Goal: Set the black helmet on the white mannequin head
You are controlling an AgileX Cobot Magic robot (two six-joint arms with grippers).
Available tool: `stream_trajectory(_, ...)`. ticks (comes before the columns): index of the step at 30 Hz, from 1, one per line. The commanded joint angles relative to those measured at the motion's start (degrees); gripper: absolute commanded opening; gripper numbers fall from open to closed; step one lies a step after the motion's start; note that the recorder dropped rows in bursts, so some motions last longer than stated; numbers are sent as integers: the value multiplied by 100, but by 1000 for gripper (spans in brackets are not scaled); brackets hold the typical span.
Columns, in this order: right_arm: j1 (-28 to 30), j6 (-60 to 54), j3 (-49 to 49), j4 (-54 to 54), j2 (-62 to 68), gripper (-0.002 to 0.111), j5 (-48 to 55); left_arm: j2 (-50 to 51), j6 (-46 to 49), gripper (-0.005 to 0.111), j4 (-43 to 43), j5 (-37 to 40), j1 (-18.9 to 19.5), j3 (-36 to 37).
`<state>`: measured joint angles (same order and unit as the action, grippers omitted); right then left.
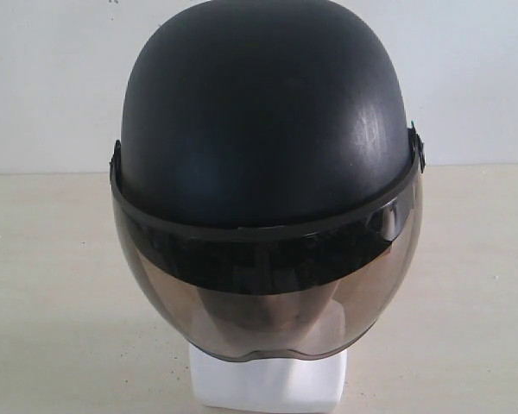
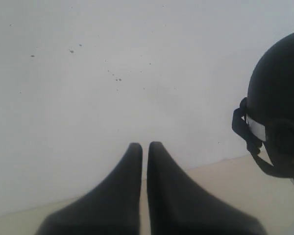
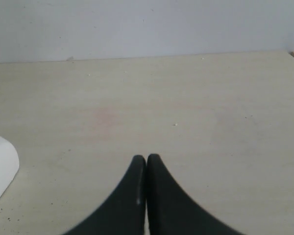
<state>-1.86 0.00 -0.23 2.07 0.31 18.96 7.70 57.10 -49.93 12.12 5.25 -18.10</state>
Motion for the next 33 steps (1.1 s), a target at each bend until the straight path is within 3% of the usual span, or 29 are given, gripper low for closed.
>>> stream_trajectory(1, 17, -33, 23, 15, -31, 0, -23, -623, -190, 4, -61, 5, 13, 491)
stream_trajectory(6, 17, -33, 23, 15, -31, 0, -23, -770, -1005, 4, -236, 34, 13, 670)
stream_trajectory(10, 17, -33, 23, 15, -31, 0, -23, -770, -3035, 4, -1528, 34, 13, 670)
stream_trajectory(12, 17, -33, 23, 15, -31, 0, -23, -770, -4083, 4, -1515, 10, 13, 670)
stream_trajectory(21, 17, -33, 23, 15, -31, 0, -23, -770, -4257, 4, 2615, 10, 13, 1063)
stream_trajectory(25, 17, -33, 23, 15, -31, 0, -23, -770, -4257, 4, 3405, 10, 13, 1527)
stream_trajectory(29, 17, -33, 23, 15, -31, 0, -23, -770, -4257, 4, 3613, -13, 13, 1810)
stream_trajectory(33, 17, -33, 23, 15, -31, 0, -23, -770, -4954, 4, 4089, 482, 13, 1810)
